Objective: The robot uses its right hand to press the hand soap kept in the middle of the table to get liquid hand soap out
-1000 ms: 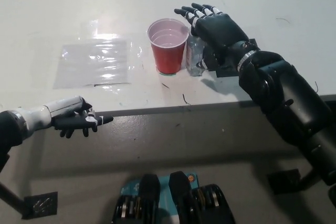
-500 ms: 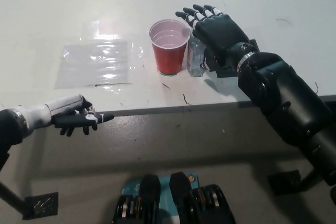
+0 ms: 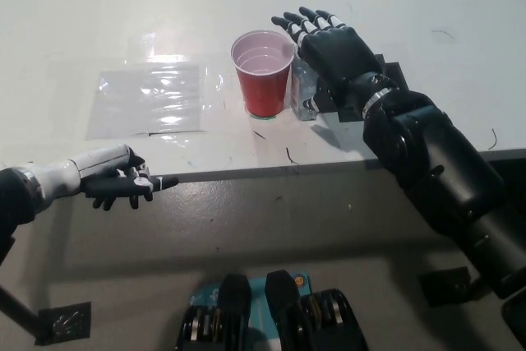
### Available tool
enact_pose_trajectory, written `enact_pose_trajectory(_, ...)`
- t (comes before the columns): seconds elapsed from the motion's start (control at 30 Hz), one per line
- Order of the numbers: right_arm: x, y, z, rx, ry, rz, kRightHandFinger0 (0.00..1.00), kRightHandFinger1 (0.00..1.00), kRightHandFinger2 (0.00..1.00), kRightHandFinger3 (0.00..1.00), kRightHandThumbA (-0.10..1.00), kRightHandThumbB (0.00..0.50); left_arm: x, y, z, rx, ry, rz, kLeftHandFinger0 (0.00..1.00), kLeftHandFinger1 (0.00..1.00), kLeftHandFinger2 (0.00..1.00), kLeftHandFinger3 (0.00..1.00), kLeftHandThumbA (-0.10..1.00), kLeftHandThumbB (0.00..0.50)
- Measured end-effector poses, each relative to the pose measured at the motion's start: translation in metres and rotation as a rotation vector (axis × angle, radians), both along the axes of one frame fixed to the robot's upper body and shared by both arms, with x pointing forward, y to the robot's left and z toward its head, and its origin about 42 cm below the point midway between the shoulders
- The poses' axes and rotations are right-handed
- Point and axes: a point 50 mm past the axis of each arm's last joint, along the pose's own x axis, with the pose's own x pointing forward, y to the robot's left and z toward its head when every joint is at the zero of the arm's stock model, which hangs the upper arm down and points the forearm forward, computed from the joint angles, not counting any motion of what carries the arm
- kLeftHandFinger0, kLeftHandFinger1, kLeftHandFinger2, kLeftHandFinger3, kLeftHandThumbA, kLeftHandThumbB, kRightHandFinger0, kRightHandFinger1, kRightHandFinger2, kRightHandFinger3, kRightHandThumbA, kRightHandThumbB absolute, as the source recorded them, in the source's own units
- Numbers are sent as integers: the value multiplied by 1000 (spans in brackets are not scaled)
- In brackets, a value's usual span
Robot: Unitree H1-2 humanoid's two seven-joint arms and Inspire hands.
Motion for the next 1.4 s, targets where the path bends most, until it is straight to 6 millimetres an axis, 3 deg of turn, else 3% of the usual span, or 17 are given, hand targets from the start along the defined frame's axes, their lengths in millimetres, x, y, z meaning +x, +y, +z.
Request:
enact_pose_trajectory(0.23,-1,1,-3,9,-5,-2,1000,1000,1000,1000,1000,383,0,1,2,-9,-3,1,161,150,326,580,825,353)
enact_pose_trajectory(0.7,0,2,-3,-9,-3,-6,1000,1000,1000,1000,1000,405,1,0,4,-10,-9,-2,248,202,369,609,857,355)
enact_pose_trajectory(1.13,1,3,-10,-12,4,-14,1000,1000,1000,1000,1000,411,2,1,5,-10,-11,-7,238,192,370,627,850,346)
enact_pose_trajectory(1.2,1,4,-10,-9,2,-14,1000,1000,1000,1000,1000,425,2,1,5,-12,-10,-8,200,170,353,597,834,373)
enact_pose_trajectory(1.33,1,5,-11,-8,2,-15,1000,1000,1000,1000,1000,417,1,1,5,-18,-8,-9,251,206,392,642,839,366)
enact_pose_trajectory(1.4,1,5,-12,-7,2,-15,1000,1000,1000,1000,1000,415,1,1,5,-18,-7,-9,212,186,371,587,813,353)
